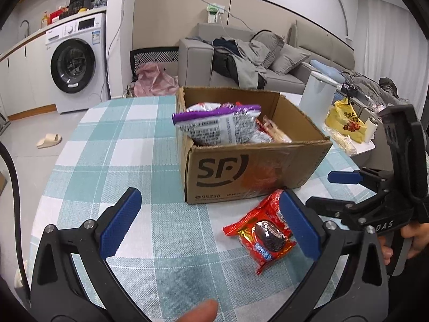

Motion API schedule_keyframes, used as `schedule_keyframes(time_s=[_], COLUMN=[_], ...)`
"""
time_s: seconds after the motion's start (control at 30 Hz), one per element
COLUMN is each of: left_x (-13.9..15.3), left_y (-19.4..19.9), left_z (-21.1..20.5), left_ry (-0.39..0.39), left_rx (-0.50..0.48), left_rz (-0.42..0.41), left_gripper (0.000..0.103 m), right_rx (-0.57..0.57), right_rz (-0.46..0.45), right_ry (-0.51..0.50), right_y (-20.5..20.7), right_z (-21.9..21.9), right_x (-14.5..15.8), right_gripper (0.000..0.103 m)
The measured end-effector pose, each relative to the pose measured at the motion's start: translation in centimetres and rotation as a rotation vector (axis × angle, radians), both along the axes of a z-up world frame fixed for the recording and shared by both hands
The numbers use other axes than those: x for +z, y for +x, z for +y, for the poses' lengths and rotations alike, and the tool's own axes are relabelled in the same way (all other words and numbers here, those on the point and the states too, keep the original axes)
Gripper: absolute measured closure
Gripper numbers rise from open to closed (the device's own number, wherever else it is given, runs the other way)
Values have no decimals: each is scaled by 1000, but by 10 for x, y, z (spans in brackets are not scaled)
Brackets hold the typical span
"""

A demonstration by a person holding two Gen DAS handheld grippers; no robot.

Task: Organize snacks
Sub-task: 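Lower the right tool onto the red wafer pack and close it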

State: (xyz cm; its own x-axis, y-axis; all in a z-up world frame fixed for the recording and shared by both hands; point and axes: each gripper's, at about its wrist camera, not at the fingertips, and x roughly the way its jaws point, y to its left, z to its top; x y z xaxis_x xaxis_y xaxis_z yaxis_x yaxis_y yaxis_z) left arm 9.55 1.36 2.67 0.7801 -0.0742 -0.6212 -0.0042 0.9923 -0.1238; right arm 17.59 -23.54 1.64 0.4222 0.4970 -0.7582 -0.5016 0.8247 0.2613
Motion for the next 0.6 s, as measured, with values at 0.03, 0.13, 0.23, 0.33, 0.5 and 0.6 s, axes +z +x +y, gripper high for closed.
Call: schedule_keyframes(time_s=[0.03, 0.13, 0.23, 0.33, 0.5, 0.6], left_x=[-3, -9, -14, -18, -23, -26], left_y=[2, 6, 11, 15, 17, 19], left_z=[1, 2, 2, 5, 7, 8], left_ry=[3, 20, 13, 16, 11, 18], left_rx=[5, 15, 8, 10, 17, 18], left_rz=[9, 24, 49, 60, 82, 92], left_gripper=[1, 1, 1, 1, 1, 1], right_rx=[-3, -13, -4, -11, -6, -14], right_rz=[16, 34, 36, 31, 32, 30], right_ry=[-14, -55, -64, -85, -117, -155], right_y=[2, 5, 6, 6, 5, 5], right_z=[2, 7, 11, 17, 27, 32], right_x=[-5, -17, -23, -28, -36, -42], right_gripper=[0, 0, 0, 0, 0, 0])
